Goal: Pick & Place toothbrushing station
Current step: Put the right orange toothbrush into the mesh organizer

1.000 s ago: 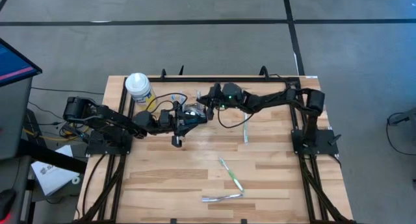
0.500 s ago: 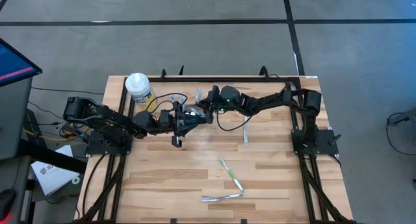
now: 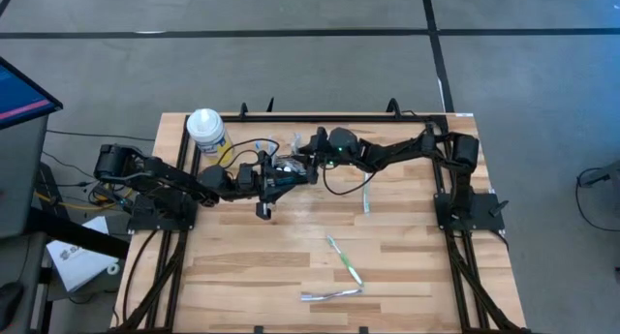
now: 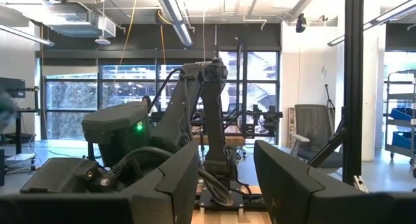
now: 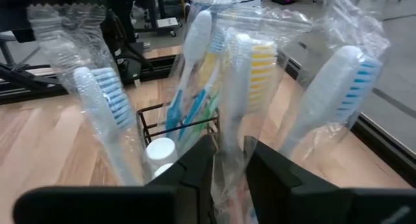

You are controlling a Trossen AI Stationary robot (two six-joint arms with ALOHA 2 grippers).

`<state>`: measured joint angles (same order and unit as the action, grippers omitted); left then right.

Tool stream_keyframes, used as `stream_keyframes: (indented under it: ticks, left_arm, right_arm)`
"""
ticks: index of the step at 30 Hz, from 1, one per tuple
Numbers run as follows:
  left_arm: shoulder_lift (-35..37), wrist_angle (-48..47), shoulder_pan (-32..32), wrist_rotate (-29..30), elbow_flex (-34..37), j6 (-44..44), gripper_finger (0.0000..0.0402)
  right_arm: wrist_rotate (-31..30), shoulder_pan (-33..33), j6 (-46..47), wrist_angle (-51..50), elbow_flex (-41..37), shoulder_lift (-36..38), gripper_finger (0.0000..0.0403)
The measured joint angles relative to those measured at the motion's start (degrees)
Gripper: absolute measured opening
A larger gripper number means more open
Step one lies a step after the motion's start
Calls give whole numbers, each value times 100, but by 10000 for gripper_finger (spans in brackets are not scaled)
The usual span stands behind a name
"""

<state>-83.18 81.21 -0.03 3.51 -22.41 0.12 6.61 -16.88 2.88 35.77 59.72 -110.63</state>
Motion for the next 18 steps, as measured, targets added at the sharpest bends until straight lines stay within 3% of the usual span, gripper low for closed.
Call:
stream_keyframes:
  ticks: [18]
  left_arm:
    - [-2,-22,0,-9,0,0,145]
  right_arm:
    - [3,-7,-307,-428,-2,327,145]
